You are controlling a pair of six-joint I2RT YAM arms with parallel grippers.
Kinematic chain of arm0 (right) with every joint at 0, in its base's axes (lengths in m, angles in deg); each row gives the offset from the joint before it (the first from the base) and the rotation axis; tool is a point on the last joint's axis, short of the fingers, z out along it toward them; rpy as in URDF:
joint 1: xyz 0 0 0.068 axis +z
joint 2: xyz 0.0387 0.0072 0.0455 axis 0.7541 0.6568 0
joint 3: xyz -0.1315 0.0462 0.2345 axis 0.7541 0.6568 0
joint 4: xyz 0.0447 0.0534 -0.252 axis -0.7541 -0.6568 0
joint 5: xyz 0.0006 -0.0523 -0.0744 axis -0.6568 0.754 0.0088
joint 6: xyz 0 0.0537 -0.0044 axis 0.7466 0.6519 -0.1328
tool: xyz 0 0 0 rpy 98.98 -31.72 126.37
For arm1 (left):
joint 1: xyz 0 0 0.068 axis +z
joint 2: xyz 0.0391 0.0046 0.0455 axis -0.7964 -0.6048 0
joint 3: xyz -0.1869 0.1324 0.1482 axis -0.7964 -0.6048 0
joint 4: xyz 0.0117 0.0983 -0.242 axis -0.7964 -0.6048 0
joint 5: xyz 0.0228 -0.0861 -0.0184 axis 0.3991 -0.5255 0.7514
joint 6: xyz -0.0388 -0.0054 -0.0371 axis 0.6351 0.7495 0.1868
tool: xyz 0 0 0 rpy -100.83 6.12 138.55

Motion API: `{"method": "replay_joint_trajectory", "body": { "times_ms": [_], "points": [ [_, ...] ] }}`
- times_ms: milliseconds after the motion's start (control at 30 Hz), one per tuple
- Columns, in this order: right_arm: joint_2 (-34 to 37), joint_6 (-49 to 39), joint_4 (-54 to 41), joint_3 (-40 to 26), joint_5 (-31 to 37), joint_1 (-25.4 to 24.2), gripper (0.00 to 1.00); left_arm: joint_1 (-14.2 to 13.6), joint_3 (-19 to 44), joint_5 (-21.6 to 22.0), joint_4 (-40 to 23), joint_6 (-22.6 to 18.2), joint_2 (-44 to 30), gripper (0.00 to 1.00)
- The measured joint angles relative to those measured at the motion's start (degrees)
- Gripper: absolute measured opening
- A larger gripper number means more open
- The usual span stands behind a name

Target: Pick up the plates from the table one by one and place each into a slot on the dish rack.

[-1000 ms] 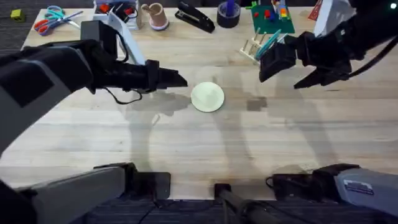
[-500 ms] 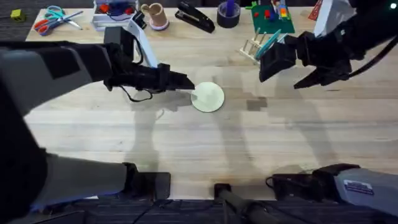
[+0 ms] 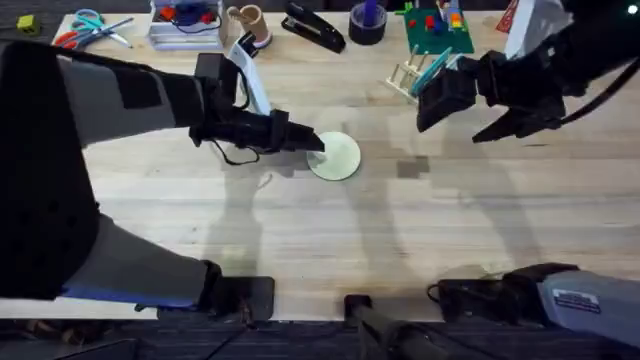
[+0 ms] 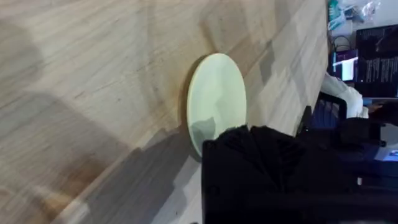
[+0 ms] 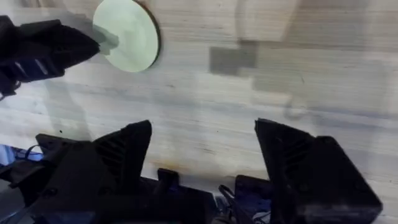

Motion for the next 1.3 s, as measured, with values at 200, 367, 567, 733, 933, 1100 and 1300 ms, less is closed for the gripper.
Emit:
{"method": "replay_joint_trajectory", "body": {
  "times_ms": [200,367,567,733,933,1100,1300],
  "points": [
    [0.0,0.0,0.0,0.0,0.0,0.0,0.995,0.0,0.0,0.0,0.2,0.0,-0.4,0.043],
    [0.0,0.0,0.0,0.0,0.0,0.0,0.995,0.0,0.0,0.1,0.8,0.0,-2.7,0.044],
    [0.0,0.0,0.0,0.0,0.0,0.0,0.994,0.1,0.0,-1.3,3.2,0.1,-7.5,0.043],
    [0.0,0.0,0.0,0.0,0.0,0.0,0.994,0.3,0.2,-5.0,4.1,0.2,-10.2,0.043],
    [0.0,0.0,0.0,0.0,0.0,0.0,0.994,0.3,0.3,-7.8,4.7,0.3,-11.6,0.043],
    [0.0,0.0,0.0,0.0,0.0,0.0,0.995,0.3,0.3,-7.9,4.7,0.3,-11.6,0.041],
    [0.0,0.0,0.1,0.0,0.0,0.0,0.995,0.3,0.4,-7.5,5.0,2.2,-11.6,0.042]
  ]
}}
